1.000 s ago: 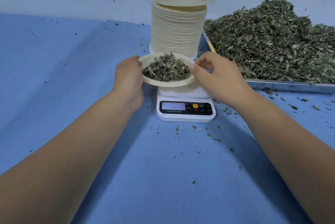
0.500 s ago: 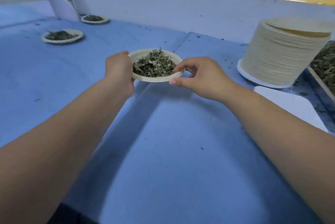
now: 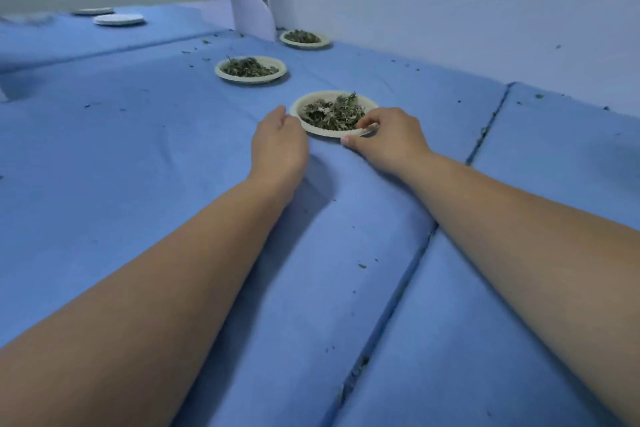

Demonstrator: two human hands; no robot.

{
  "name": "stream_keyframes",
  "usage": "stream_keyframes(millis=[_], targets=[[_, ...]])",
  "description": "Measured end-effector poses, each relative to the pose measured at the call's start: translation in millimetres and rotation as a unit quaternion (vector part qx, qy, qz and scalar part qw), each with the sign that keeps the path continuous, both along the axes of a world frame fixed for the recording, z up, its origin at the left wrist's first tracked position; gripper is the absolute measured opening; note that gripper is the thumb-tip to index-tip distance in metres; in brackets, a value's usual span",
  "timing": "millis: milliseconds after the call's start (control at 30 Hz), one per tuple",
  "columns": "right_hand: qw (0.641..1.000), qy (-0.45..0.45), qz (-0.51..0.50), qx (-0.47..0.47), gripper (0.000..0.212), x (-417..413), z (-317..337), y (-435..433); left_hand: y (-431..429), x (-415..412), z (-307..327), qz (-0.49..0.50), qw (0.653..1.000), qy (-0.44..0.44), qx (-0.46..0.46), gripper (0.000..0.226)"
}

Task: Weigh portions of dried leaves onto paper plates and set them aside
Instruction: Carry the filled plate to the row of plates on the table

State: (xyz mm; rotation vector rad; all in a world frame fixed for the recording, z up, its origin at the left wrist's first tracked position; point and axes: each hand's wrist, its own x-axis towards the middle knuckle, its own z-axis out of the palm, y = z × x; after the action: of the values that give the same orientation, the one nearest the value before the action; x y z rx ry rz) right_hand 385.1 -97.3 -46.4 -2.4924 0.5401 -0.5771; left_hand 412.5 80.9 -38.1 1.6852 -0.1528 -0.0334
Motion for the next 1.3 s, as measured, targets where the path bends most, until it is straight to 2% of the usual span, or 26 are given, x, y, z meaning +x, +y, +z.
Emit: stream_keyframes(millis=[67,200,367,533,700,833,933,1067,1200,1300], targets=[[1.0,0.014,-0.025,0.001,0.037,30,-4,-1,-2,4,-2,-0.011,1.0,-0.018,0.006,0.039],[0.996,0.045,-0.074,-0.002,0.04,81,0,-5,-6,9,-6,-0.019,0.997,-0.04,0.056,0.048],[0.988,0.063,-0.14,0.014,0.059,107,1,-21,-8,10,-7,-0.037,0.994,-0.059,0.087,0.049],[0.994,0.066,-0.085,-0.02,0.074,85,0,-16,-9,3,-5,-0.046,0.992,-0.064,0.103,0.05],[0.999,0.012,-0.011,-0.034,0.066,11,11,-8,-26,-31,11,-0.099,0.971,-0.166,0.14,0.049],[0.999,-0.037,-0.004,-0.021,0.052,-68,40,-9,-51,-79,23,-0.153,0.975,-0.145,0.072,0.03],[0.998,-0.06,-0.009,-0.015,0.043,-128,66,-18,-82,-126,40,-0.186,0.971,-0.145,0.033,0.025],[0.994,-0.095,-0.045,-0.021,0.036,-219,95,-41,-122,-196,65,-0.231,0.955,-0.18,-0.043,0.039],[0.983,-0.138,-0.108,-0.058,0.04,-325,110,-64,-161,-262,75,-0.286,0.929,-0.234,-0.028,0.043],[0.977,-0.132,-0.151,-0.07,0.041,-400,105,-82,-189,-303,80,-0.322,0.906,-0.273,-0.014,0.039]])
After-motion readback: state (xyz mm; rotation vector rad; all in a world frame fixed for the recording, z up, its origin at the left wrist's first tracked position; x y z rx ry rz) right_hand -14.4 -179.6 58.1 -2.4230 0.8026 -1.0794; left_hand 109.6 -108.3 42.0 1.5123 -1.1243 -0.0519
